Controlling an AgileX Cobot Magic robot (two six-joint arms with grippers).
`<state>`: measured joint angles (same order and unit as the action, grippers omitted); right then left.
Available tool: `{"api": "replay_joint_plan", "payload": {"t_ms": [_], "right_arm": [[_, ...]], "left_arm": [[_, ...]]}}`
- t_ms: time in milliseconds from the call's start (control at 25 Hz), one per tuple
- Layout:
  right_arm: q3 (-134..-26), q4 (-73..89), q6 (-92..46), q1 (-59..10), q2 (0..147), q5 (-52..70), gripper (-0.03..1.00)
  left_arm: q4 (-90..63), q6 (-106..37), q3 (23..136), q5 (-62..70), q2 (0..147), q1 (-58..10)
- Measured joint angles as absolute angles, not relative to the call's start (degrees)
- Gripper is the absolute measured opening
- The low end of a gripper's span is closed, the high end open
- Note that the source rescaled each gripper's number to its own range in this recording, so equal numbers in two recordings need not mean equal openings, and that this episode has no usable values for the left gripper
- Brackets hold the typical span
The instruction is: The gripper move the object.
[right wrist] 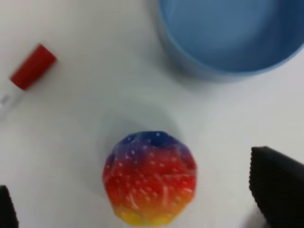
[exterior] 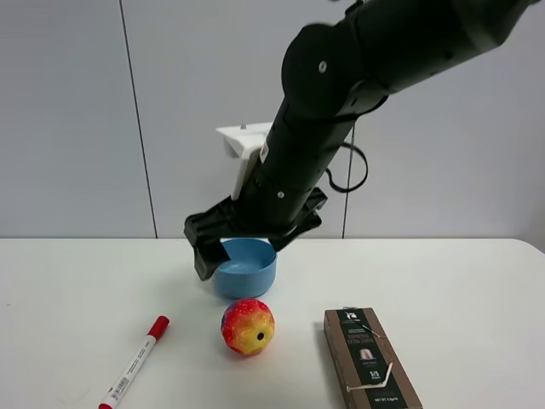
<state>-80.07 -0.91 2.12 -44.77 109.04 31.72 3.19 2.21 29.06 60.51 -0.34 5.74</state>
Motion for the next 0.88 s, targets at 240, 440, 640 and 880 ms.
{"api": "replay_joint_plan", "payload": {"t_ms": [240, 440, 640, 880], "right_arm": [[-80.07, -4.45, 2.15, -44.77, 99.61, 32.38, 1.0], [-80.07, -8.42, 2.15, -44.58, 91.84, 32.45, 1.0], [-80.07, -11.82, 2.54, -40.35, 88.36, 33.4, 1.0], [-80.07, -12.14, 1.89, -29.81, 86.04, 34.59, 1.0]], "left_arm": [[3.19, 2.21, 29.06, 60.51, -0.34, 5.74], [3.19, 2.21, 29.06, 60.51, -0.34, 5.74], [3.19, 2.21, 29.06, 60.51, -0.34, 5.74], [3.19, 2.21, 29.06, 60.51, -0.34, 5.74]]}}
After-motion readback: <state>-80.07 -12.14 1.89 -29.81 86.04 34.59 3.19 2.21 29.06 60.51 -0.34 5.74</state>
